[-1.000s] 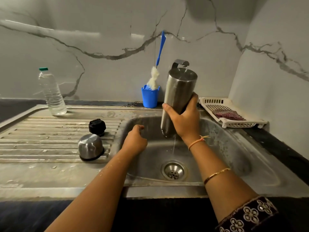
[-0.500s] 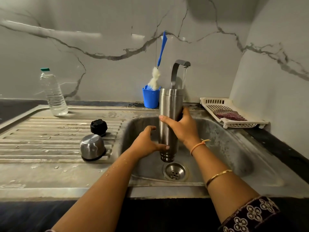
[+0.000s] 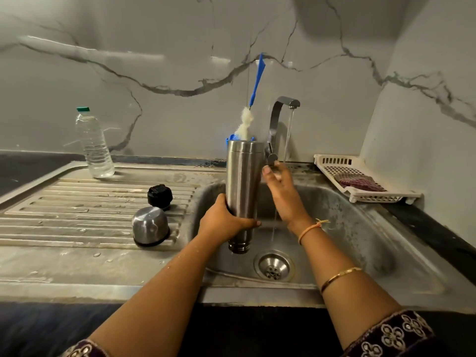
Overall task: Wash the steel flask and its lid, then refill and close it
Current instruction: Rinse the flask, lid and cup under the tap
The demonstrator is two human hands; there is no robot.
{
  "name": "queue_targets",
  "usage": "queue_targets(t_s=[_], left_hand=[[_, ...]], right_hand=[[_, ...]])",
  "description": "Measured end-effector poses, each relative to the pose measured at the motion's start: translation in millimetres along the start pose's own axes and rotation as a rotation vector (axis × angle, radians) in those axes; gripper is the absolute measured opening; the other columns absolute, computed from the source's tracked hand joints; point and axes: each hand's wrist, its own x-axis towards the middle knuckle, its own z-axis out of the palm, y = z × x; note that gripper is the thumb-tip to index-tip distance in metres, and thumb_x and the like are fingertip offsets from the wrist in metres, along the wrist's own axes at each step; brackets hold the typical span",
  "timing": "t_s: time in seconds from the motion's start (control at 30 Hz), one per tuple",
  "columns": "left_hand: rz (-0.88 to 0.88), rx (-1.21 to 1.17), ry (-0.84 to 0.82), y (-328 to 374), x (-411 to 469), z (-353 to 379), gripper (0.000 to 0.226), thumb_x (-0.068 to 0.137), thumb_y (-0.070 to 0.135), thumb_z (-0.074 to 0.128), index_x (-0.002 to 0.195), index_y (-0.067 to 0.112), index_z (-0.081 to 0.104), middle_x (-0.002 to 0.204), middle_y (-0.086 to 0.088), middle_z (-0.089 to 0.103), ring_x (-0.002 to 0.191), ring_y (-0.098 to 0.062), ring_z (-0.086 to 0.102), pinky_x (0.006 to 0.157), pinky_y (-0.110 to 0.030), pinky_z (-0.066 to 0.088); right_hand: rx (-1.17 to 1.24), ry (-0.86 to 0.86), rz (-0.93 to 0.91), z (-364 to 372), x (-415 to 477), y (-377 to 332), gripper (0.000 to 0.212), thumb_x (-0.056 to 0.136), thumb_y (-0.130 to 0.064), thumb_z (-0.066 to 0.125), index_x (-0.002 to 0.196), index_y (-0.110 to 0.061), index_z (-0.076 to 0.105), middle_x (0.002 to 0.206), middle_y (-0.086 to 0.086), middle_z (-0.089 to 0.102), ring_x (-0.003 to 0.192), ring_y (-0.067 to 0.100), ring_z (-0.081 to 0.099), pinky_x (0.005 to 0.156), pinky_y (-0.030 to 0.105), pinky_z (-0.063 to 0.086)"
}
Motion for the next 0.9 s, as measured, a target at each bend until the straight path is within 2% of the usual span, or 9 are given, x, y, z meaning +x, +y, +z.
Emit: queue_targets(t_s=[0.1,0.27,0.33,0.43,0.47,0.53,0.63,0.77,0.9], left_hand=[[-0.033,-0.028,0.063,1.5,-5.3,-2.9,0.082,0.055,0.048,0.086,0.122,0.028,0.042,0.114,0.008,0.060,0.103,-0.016,0.059,0.089,-0.036,0.052],[0.003,-0.036,0.188,17.5,-22.1,-11.7,0.074,0.058,0.050,0.084,0.117,0.028,0.045,0.110,0.008,0.061,0.102,-0.016,0.060,0.089,-0.037,0.052],[0.014,-0.027,0.187,26.0,-28.6,-15.3,0.076,0.059,0.051,0.083,0.121,0.027,0.045,0.112,0.007,0.062,0.102,-0.016,0.060,0.088,-0.036,0.051],[0.032,0.007,0.167,29.7,-39.3,-21.8,0.072,0.061,0.052,0.082,0.118,0.028,0.045,0.102,0.011,0.058,0.092,-0.011,0.057,0.078,-0.029,0.049],[0.040,0.023,0.168,29.6,-41.9,-26.0,0.070,0.060,0.053,0.082,0.114,0.029,0.044,0.100,0.012,0.058,0.090,-0.010,0.057,0.077,-0.028,0.048],[0.043,0.014,0.160,29.4,-44.3,-33.7,0.068,0.058,0.054,0.083,0.107,0.031,0.043,0.100,0.009,0.060,0.091,-0.013,0.060,0.081,-0.034,0.052],[0.002,-0.097,0.163,33.3,-49.0,-49.5,0.073,0.055,0.052,0.085,0.112,0.028,0.045,0.102,0.007,0.061,0.095,-0.016,0.061,0.087,-0.041,0.053],[-0.016,-0.213,0.178,35.8,-56.7,-74.1,0.084,0.056,0.045,0.087,0.125,0.023,0.044,0.110,0.003,0.060,0.100,-0.019,0.060,0.089,-0.044,0.053],[0.008,-0.193,0.149,37.1,-66.6,-106.6,0.073,0.061,0.039,0.086,0.119,0.021,0.046,0.105,0.001,0.060,0.095,-0.019,0.060,0.080,-0.038,0.055]], right_hand=[[-0.034,0.042,0.051,-0.8,0.1,5.7,0.059,0.096,-0.044,0.041,0.147,-0.019,0.025,0.128,0.007,0.051,0.114,0.016,0.047,0.089,0.024,0.033],[-0.171,0.080,0.103,1.6,-7.3,6.9,0.052,0.100,-0.041,0.034,0.143,-0.012,0.032,0.124,0.023,0.055,0.097,0.020,0.054,0.080,0.029,0.039],[-0.178,0.084,0.104,2.7,-11.8,5.9,0.050,0.100,-0.041,0.034,0.141,-0.012,0.034,0.114,0.022,0.058,0.091,0.017,0.052,0.077,0.029,0.039],[-0.076,0.091,0.162,3.2,-17.7,6.2,0.051,0.099,-0.043,0.035,0.140,-0.013,0.034,0.110,0.016,0.057,0.105,0.028,0.057,0.085,0.035,0.046],[-0.009,0.086,0.204,2.8,-19.7,5.0,0.049,0.099,-0.043,0.035,0.139,-0.014,0.033,0.113,0.017,0.058,0.108,0.031,0.058,0.080,0.034,0.048],[0.117,0.044,0.310,1.2,-24.3,5.4,0.047,0.099,-0.042,0.036,0.140,-0.019,0.031,0.111,0.016,0.063,0.100,0.029,0.064,0.072,0.030,0.045],[0.177,0.012,0.397,-0.5,-30.9,8.7,0.044,0.099,-0.042,0.040,0.138,-0.023,0.032,0.097,0.009,0.067,0.085,0.024,0.067,0.085,0.042,0.046],[0.056,0.036,0.394,1.5,-36.2,6.6,0.044,0.096,-0.043,0.046,0.134,-0.022,0.040,0.098,0.007,0.067,0.086,0.021,0.067,0.079,0.036,0.044],[-0.039,0.033,0.377,12.4,-41.2,-2.4,0.032,0.097,-0.034,0.048,0.125,-0.017,0.047,0.107,0.011,0.064,0.087,0.018,0.062,0.062,0.024,0.042]])
